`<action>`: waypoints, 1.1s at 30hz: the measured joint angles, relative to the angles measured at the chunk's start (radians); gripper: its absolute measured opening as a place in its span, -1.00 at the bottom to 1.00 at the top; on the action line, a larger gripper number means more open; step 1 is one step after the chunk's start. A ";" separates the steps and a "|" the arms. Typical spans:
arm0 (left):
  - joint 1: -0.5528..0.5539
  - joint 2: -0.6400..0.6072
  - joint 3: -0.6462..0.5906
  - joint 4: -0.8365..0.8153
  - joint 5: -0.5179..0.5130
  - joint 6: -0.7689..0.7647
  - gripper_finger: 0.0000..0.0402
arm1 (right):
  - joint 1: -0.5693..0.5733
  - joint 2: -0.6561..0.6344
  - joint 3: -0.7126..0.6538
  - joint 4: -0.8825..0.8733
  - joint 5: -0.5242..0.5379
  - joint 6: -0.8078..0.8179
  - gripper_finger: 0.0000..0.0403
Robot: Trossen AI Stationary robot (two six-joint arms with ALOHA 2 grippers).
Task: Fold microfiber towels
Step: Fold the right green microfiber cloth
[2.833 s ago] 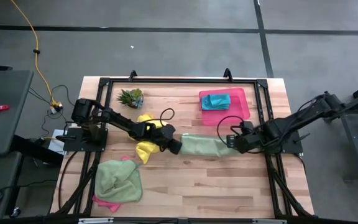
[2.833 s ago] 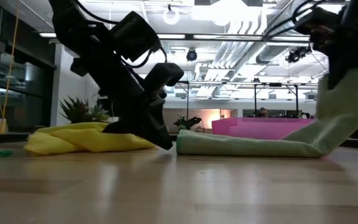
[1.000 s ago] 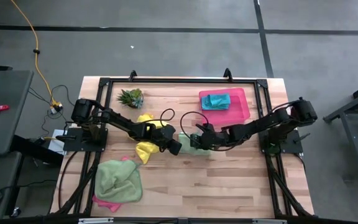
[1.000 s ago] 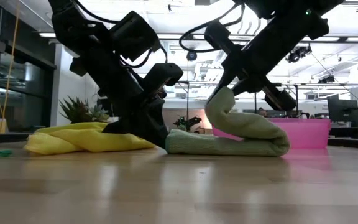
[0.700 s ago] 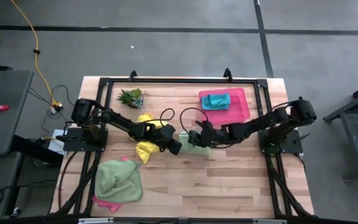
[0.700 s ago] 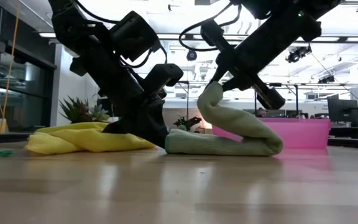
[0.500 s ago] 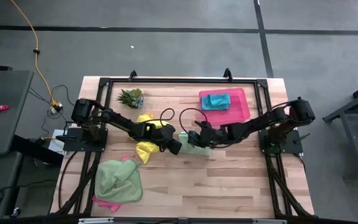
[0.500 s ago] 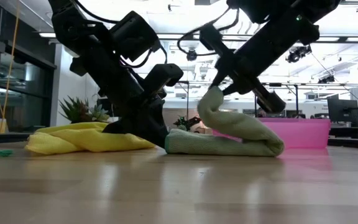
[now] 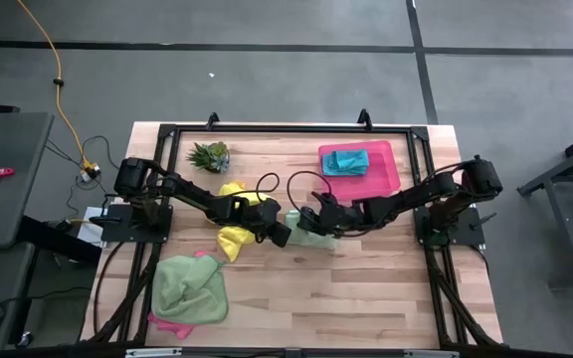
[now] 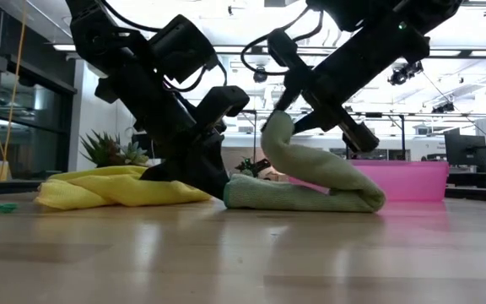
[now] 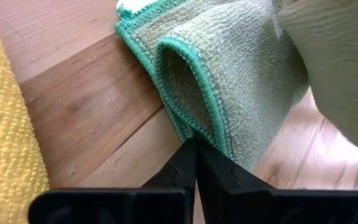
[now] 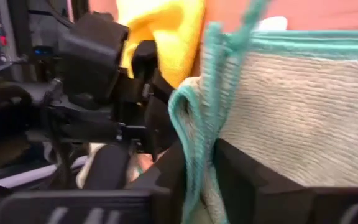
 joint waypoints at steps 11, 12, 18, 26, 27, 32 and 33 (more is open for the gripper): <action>0.008 0.000 0.000 -0.002 0.001 0.000 -1.00 | -0.040 -0.069 0.000 -0.020 0.002 -0.095 -0.07; 0.011 0.000 0.000 -0.003 0.001 0.000 -1.00 | -0.046 -0.088 0.000 -0.033 0.002 -0.119 -0.07; 0.057 -0.036 0.000 -0.031 0.034 0.061 -1.00 | -0.071 -0.234 0.000 -0.217 0.035 -0.270 -0.06; 0.123 -0.140 -0.001 -0.179 0.050 0.155 -1.00 | -0.052 -0.373 0.000 -0.501 -0.004 -0.416 -0.06; 0.130 -0.158 -0.001 -0.192 0.048 0.167 -1.00 | -0.041 -0.373 0.000 -0.527 -0.008 -0.418 -0.06; 0.154 -0.253 -0.001 -0.191 0.031 0.238 -1.00 | 0.006 -0.331 -0.003 -0.529 0.017 -0.453 -0.14; 0.153 -0.265 0.000 -0.151 0.031 0.263 -1.00 | 0.012 -0.312 -0.003 -0.524 0.030 -0.466 -0.18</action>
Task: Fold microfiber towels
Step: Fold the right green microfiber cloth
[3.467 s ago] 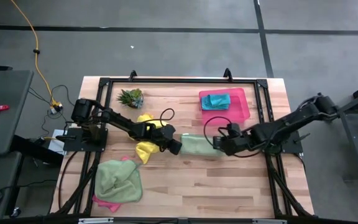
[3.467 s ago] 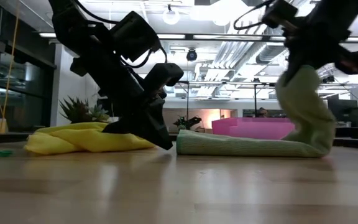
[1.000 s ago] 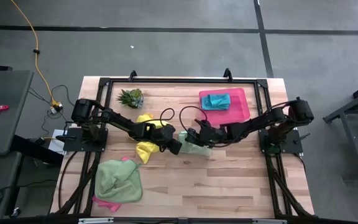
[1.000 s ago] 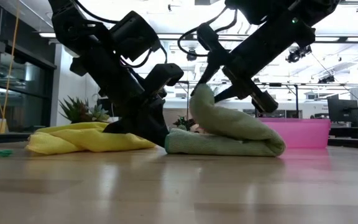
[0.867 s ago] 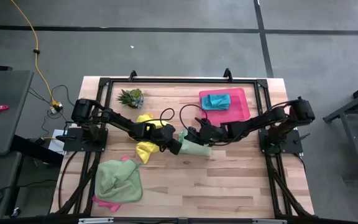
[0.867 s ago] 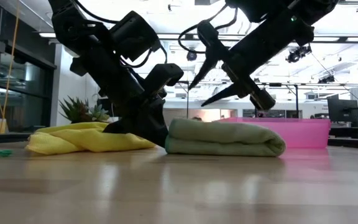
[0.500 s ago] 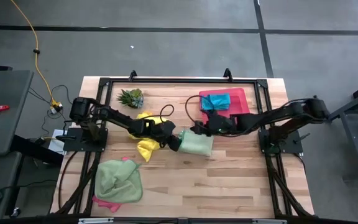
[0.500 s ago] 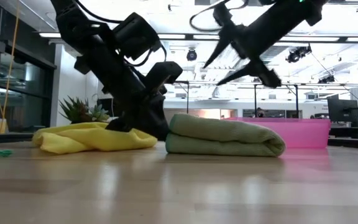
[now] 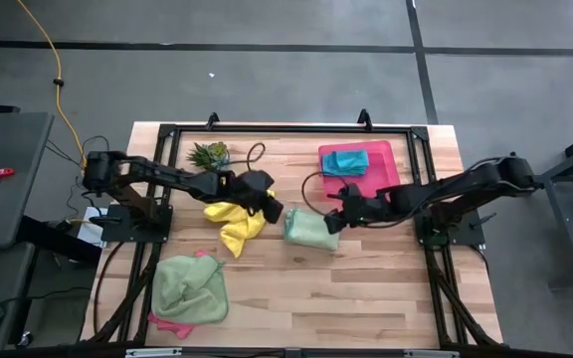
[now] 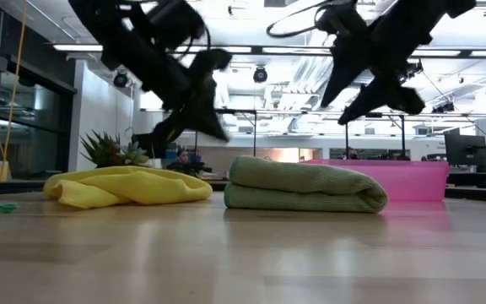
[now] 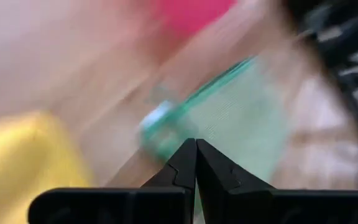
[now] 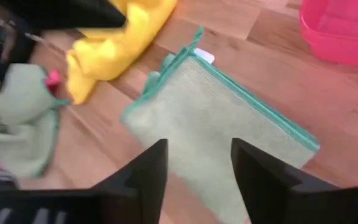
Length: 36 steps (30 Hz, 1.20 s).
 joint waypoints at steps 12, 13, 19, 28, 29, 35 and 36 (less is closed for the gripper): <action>-0.119 0.171 0.001 0.429 0.047 -0.001 -1.00 | 0.081 0.256 -0.001 0.153 0.143 -0.024 -0.92; -0.130 0.196 0.001 0.464 0.046 -0.011 -1.00 | 0.087 0.264 -0.001 0.166 0.143 -0.023 -0.95; -0.157 0.299 0.001 0.527 0.035 -0.042 -1.00 | 0.115 0.276 -0.001 0.185 0.143 -0.022 -0.98; -0.157 0.315 0.000 0.398 -0.028 0.066 -1.00 | 0.121 0.277 -0.001 0.107 0.135 -0.022 -1.00; -0.157 0.315 0.001 0.385 -0.030 0.079 -1.00 | 0.121 0.279 -0.001 0.095 0.128 -0.022 -1.00; -0.157 0.315 0.001 0.299 -0.054 0.142 -1.00 | 0.121 0.304 -0.001 0.076 0.095 -0.021 -1.00; -0.157 0.315 0.001 0.296 -0.055 0.147 -1.00 | 0.121 0.304 -0.001 0.076 0.095 -0.021 -1.00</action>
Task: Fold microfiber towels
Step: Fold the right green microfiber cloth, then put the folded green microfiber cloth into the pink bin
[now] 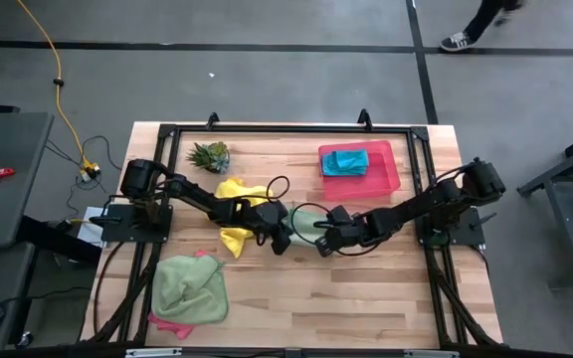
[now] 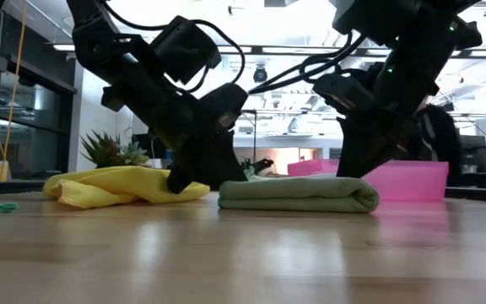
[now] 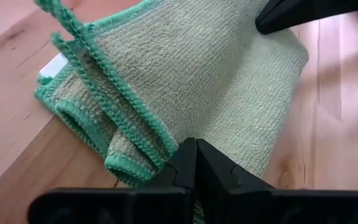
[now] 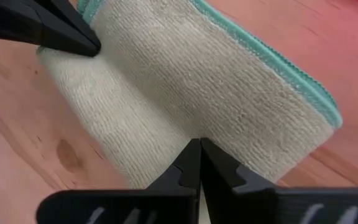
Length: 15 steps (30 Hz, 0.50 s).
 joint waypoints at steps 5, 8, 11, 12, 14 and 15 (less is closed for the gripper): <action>0.000 0.000 0.000 -0.004 -0.009 0.002 -1.00 | -0.007 -0.084 0.000 -0.046 0.001 -0.025 -1.00; 0.000 0.000 0.000 -0.004 -0.009 0.002 -1.00 | -0.007 -0.180 0.000 -0.146 0.009 -0.008 -1.00; 0.000 0.000 0.000 -0.005 -0.010 0.001 -1.00 | -0.006 -0.268 0.000 -0.281 -0.014 0.091 -1.00; 0.000 0.000 0.000 -0.004 -0.010 0.001 -1.00 | -0.005 -0.288 0.000 -0.315 -0.025 0.130 -1.00; 0.000 0.000 0.000 -0.004 -0.010 0.001 -1.00 | 0.003 -0.323 0.000 -0.385 -0.044 0.196 -0.98; 0.000 0.000 0.000 -0.004 -0.009 0.001 -1.00 | 0.007 -0.332 0.000 -0.403 -0.052 0.220 -0.95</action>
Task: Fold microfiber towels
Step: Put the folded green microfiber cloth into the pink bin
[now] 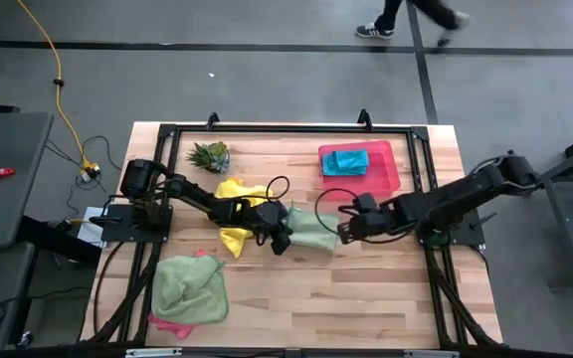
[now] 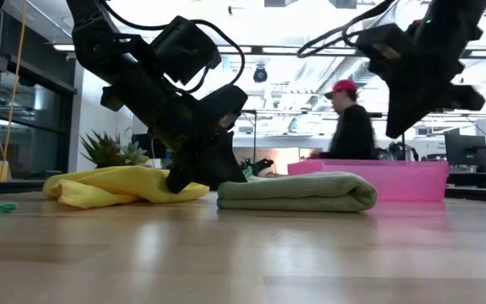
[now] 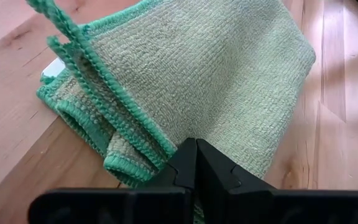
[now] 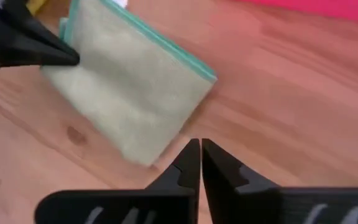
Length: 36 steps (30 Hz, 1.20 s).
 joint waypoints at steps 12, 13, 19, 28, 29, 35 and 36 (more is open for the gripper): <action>0.000 0.000 0.000 0.001 0.006 -0.002 -1.00 | 0.005 -0.023 -0.363 0.702 -0.191 0.249 -0.09; 0.000 0.000 0.000 0.001 0.006 -0.002 -1.00 | 0.005 -0.023 -0.396 0.798 -0.157 0.289 -0.02; 0.000 0.000 0.000 0.001 0.008 -0.025 -1.00 | -0.002 -0.022 -0.506 0.946 -0.045 0.438 0.23; 0.000 0.000 -0.001 0.001 0.006 -0.029 -1.00 | -0.041 0.003 -0.521 0.946 -0.035 0.471 0.24; 0.000 0.000 -0.001 0.001 0.006 -0.029 -1.00 | -0.043 0.015 -0.521 0.959 -0.037 0.471 0.24; 0.000 0.000 -0.001 0.001 0.005 -0.037 -1.00 | -0.048 0.128 -0.520 1.121 -0.059 0.471 0.24; 0.000 0.000 -0.001 0.001 0.005 -0.036 -1.00 | -0.048 0.151 -0.518 1.144 -0.059 0.473 0.24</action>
